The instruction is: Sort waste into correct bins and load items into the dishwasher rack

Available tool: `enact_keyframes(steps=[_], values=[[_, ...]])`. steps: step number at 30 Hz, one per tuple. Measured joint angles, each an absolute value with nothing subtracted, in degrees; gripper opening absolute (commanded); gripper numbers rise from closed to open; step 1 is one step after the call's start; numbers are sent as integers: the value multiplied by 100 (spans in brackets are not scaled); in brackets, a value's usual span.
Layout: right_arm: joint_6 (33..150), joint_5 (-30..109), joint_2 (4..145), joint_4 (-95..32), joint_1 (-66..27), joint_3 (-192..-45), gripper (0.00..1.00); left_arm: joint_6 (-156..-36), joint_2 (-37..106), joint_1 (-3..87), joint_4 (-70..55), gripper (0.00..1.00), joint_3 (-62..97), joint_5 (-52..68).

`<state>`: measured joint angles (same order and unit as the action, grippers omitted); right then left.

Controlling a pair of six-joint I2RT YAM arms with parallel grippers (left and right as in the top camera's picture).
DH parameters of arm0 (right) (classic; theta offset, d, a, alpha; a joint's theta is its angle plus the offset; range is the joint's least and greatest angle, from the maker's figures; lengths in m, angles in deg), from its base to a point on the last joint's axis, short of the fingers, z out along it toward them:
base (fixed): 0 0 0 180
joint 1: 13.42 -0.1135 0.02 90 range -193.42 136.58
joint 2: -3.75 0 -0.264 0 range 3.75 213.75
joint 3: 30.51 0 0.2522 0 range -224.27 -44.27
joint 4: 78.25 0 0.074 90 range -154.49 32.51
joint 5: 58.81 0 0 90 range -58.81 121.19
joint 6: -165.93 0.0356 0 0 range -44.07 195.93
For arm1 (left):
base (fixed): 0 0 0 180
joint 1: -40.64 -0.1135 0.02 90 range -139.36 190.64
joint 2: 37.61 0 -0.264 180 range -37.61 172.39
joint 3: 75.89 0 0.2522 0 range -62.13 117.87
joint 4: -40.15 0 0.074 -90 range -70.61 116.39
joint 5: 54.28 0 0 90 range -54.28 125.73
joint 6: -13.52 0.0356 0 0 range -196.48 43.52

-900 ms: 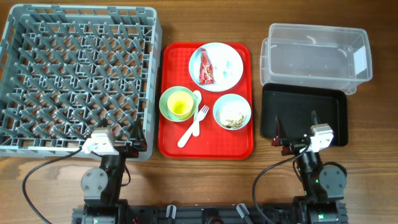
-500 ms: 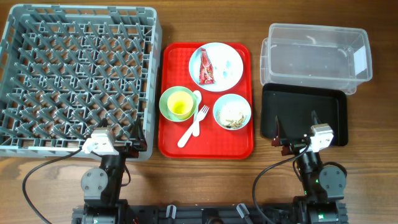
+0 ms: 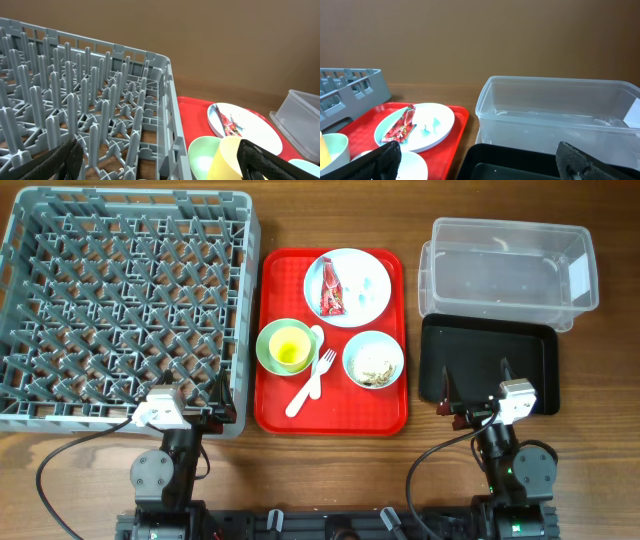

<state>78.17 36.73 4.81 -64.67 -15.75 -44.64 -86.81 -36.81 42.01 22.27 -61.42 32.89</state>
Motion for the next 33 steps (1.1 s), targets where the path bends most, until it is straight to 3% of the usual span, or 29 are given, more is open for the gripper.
enact_keyframes(steps=[21,33], values=[[7820,3676,487,-6480,-1575,-4464,100,-8679,-3681,4201,2227,100,-6142,3289],[8556,3984,544,-6233,-1575,-4531,100,-8841,-3463,4201,1939,100,-6037,3294]])
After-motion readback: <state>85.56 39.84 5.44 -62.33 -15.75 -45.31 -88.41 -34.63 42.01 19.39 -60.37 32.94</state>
